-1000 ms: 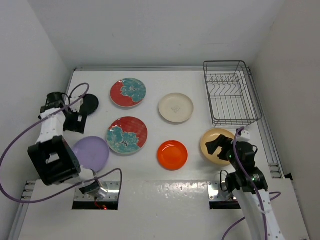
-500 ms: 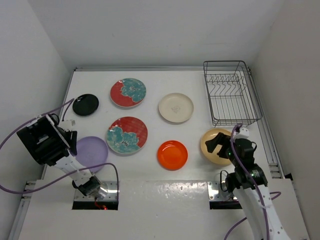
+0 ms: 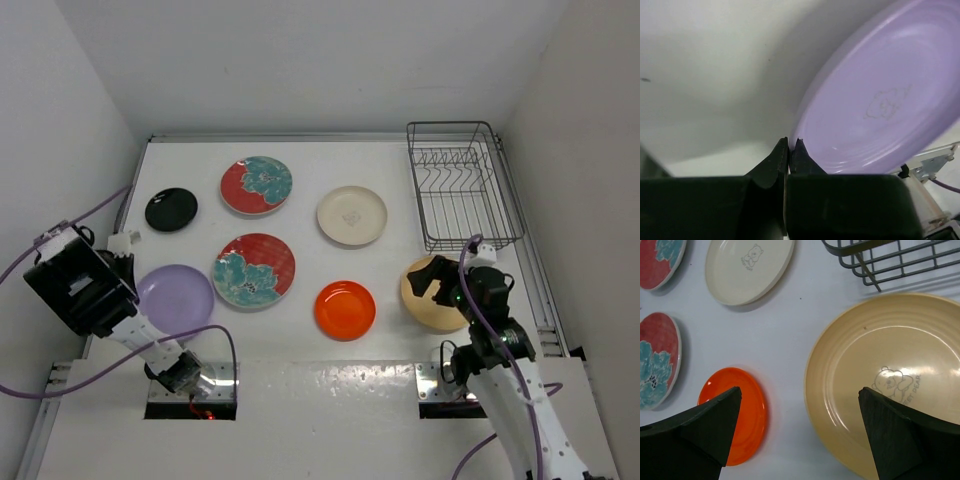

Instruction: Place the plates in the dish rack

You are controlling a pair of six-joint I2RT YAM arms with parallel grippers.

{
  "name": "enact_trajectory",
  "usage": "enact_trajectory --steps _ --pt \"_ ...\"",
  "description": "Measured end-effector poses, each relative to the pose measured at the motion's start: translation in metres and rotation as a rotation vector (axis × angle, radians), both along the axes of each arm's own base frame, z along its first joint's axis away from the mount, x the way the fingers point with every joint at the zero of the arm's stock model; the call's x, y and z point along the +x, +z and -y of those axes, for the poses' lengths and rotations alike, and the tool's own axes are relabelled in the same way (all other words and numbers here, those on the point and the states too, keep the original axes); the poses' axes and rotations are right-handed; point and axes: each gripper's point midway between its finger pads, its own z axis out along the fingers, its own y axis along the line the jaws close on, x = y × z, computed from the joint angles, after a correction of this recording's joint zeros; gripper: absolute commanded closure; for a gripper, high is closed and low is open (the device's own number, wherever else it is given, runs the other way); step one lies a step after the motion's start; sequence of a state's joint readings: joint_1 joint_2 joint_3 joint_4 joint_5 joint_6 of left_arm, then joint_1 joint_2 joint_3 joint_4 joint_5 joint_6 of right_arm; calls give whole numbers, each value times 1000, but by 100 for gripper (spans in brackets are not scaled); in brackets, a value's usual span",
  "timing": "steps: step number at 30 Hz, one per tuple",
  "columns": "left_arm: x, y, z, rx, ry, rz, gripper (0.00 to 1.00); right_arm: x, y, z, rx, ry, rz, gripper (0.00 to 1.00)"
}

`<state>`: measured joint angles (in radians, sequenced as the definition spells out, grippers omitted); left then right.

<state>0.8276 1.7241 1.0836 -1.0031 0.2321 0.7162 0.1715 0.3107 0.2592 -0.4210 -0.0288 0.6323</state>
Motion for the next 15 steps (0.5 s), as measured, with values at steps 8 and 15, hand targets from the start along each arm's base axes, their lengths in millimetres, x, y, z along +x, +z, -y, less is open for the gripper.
enact_trajectory --steps 8,15 --pt "73 151 -20 200 -175 420 100 19 43 -36 60 187 -5 9" --pt "124 269 102 232 -459 807 100 57 128 -124 113 533 80 0"
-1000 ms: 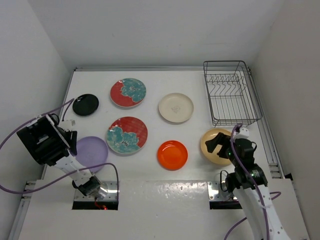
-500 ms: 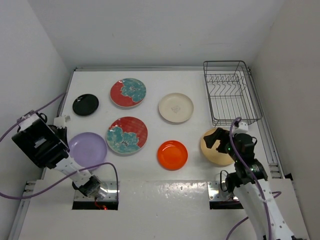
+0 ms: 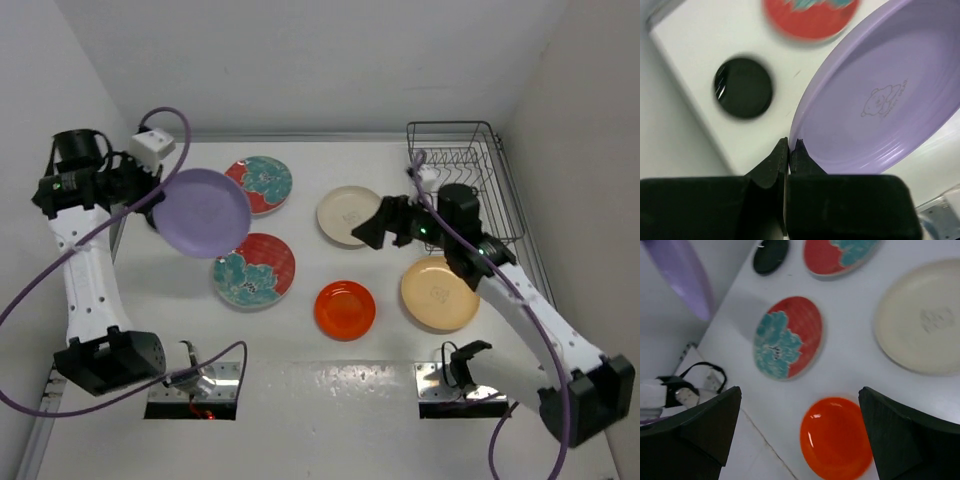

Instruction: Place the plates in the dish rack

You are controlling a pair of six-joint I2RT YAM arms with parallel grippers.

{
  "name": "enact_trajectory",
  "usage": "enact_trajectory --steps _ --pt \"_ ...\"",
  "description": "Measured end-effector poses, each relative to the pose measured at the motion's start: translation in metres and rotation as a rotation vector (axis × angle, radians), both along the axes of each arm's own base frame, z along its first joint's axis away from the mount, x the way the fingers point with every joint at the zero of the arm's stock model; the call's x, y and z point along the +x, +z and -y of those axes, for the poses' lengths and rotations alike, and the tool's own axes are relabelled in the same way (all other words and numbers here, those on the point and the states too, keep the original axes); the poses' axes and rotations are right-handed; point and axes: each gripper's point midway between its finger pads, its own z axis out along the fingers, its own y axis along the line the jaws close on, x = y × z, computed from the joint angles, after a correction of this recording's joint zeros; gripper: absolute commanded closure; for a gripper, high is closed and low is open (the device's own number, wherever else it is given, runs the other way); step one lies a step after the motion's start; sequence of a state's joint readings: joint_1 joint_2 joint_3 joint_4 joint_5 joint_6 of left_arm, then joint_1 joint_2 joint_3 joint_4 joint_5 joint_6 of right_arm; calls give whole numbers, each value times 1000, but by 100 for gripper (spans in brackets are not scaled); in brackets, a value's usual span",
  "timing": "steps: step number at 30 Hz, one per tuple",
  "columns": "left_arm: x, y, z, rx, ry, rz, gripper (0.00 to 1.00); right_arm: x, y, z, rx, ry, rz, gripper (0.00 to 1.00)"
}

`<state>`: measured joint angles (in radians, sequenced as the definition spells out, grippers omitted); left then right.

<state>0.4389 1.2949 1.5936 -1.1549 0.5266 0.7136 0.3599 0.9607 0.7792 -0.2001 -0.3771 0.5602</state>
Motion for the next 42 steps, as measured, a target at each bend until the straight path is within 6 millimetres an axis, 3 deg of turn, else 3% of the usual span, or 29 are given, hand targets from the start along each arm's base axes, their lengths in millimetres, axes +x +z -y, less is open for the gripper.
enact_trajectory --steps 4,6,12,16,19,20,21,22,23,25,26,30,32,34,36,38,40,42 --pt "17 10 75 -86 -165 8 100 9 30 -66 42 217 36 0" --pt "28 6 100 -116 -208 -23 100 13 36 -96 59 302 49 0" --pt "54 -27 151 -154 -298 -146 100 26 15 -155 52 422 28 15" --pt "65 -36 167 -155 -331 -181 100 41 -9 -174 32 437 -19 47" --pt "71 -31 170 -165 -343 -175 100 51 -23 -173 18 409 -46 77" --pt "74 -28 170 -172 -345 -166 100 55 -26 -171 17 389 -56 94" --pt "77 -26 170 -178 -349 -159 100 59 -27 -169 18 374 -55 100" --pt "76 -23 172 -199 -357 -166 94 70 -30 -164 12 319 -69 100" --pt "77 -19 176 -213 -369 -160 65 76 -31 -160 19 302 -74 100" --pt "87 -16 179 -206 -384 -140 30 86 -28 -155 36 286 -68 100" --pt "92 -17 178 -202 -380 -139 2 92 -26 -151 38 269 -60 100" --pt "115 -25 167 -196 -315 -156 0 127 -4 -124 12 180 -9 100" --pt "122 -29 159 -176 -276 -159 0 152 18 -101 -26 112 45 100" --pt "129 -30 148 -156 -224 -152 0 183 50 -65 -72 9 118 100" --pt "138 -25 134 -135 -169 -124 0 213 79 -16 -119 -121 187 100" --pt "148 -17 118 -120 -116 -87 0 238 99 48 -184 -275 242 100" --pt "155 -15 106 -113 -78 -69 0 251 101 118 -270 -423 253 100" --pt "161 -17 96 -108 -46 -64 0 255 91 187 -372 -564 223 100"
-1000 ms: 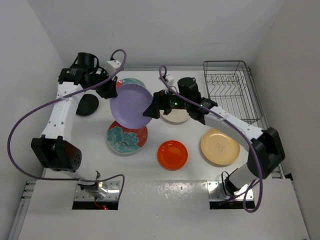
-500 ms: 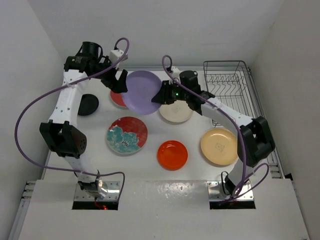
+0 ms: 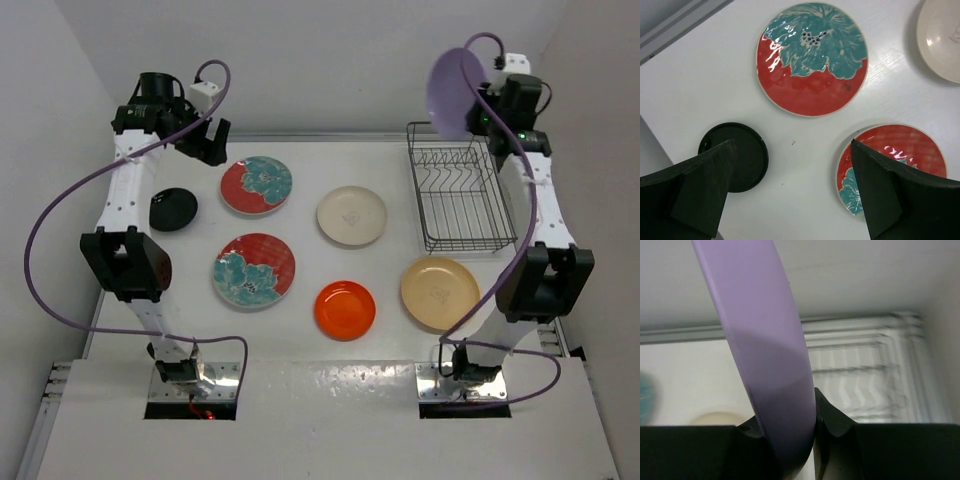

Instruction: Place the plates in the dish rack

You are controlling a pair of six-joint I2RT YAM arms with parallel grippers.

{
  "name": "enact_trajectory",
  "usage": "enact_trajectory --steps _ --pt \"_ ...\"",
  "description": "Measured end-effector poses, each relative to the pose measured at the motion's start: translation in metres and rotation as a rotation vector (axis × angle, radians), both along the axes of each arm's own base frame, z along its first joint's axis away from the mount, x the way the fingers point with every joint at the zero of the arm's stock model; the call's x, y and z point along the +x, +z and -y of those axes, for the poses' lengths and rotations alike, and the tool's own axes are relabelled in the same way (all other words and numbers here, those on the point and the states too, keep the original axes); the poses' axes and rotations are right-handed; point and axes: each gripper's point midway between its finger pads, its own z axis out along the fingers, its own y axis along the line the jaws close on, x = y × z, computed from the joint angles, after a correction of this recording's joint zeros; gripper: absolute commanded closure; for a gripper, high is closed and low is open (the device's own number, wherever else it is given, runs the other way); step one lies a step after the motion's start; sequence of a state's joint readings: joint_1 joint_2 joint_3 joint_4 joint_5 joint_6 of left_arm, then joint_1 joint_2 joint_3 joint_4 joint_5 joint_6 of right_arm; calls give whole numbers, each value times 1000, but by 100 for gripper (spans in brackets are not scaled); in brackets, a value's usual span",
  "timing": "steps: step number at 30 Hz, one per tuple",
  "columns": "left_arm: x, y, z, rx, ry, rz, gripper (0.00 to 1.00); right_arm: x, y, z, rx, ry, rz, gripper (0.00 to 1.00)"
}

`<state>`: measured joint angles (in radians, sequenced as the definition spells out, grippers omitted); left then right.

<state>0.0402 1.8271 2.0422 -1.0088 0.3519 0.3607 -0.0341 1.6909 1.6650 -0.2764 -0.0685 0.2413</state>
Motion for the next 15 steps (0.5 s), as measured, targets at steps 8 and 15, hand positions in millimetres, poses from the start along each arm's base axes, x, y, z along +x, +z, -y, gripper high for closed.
enact_trajectory --steps 8,15 --pt "20 -58 -4 -3 16 -124 0 -5 -63 139 -254 -269 -168 100" --pt "29 -87 -2 -3 9 -191 0 9 -122 165 -402 -273 -287 100"
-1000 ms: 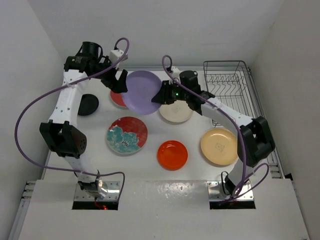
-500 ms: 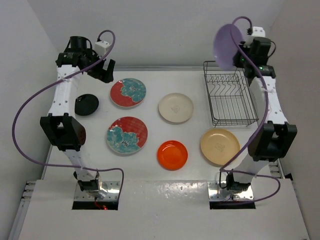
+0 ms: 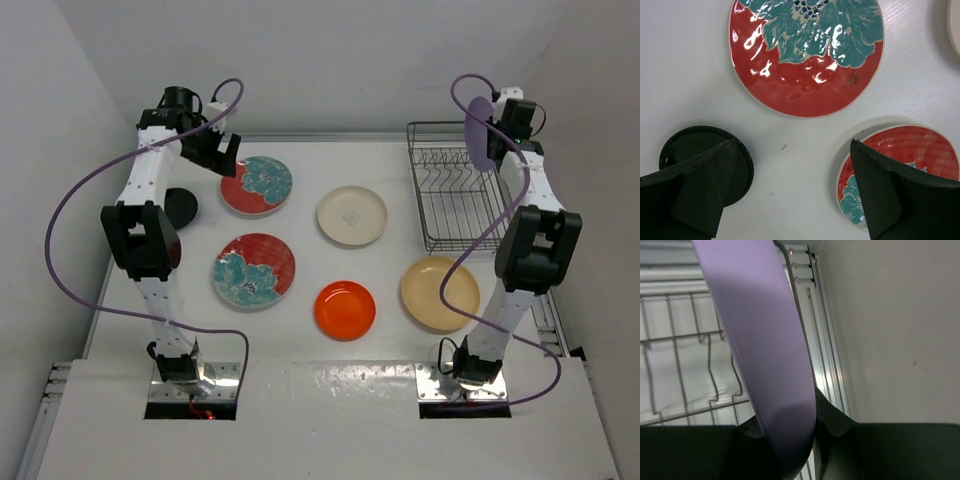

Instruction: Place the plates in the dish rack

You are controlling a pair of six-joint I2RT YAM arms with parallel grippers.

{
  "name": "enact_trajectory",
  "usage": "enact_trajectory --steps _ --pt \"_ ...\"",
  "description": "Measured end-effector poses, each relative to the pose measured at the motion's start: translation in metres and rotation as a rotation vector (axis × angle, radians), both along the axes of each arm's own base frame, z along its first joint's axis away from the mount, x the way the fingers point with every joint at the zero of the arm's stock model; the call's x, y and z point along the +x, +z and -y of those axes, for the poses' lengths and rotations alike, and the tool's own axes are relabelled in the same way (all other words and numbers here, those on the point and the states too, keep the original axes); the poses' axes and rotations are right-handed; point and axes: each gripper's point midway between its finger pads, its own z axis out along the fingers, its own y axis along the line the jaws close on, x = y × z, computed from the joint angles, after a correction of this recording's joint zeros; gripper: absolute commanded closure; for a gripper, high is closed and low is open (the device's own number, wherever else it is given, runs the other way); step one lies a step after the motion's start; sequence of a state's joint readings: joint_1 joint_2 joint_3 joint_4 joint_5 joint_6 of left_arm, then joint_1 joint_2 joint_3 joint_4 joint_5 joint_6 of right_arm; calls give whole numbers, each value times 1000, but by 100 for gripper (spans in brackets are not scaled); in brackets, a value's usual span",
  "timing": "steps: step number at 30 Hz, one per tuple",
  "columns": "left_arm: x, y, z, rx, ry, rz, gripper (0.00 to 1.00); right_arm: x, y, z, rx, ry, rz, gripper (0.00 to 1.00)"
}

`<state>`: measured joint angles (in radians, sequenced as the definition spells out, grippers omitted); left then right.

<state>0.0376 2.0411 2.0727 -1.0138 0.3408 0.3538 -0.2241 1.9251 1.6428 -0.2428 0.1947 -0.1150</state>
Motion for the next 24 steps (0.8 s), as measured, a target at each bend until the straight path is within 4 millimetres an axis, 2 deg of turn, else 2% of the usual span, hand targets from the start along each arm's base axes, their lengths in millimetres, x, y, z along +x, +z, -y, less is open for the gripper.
enact_trajectory --steps 4,13,21,24 --pt "0 -1 0 6 0 -7 0 1 -21 8 -51 -14 -48 100" --pt "-1 -1 3 15 -5 -12 0 10 -9 14 -105 -39 17 100" --pt "0 -7 3 22 -5 -24 0 7 7 22 -103 -77 69 100" --pt "-1 -11 4 26 -5 -38 0 3 -1 25 -85 -97 69 100"
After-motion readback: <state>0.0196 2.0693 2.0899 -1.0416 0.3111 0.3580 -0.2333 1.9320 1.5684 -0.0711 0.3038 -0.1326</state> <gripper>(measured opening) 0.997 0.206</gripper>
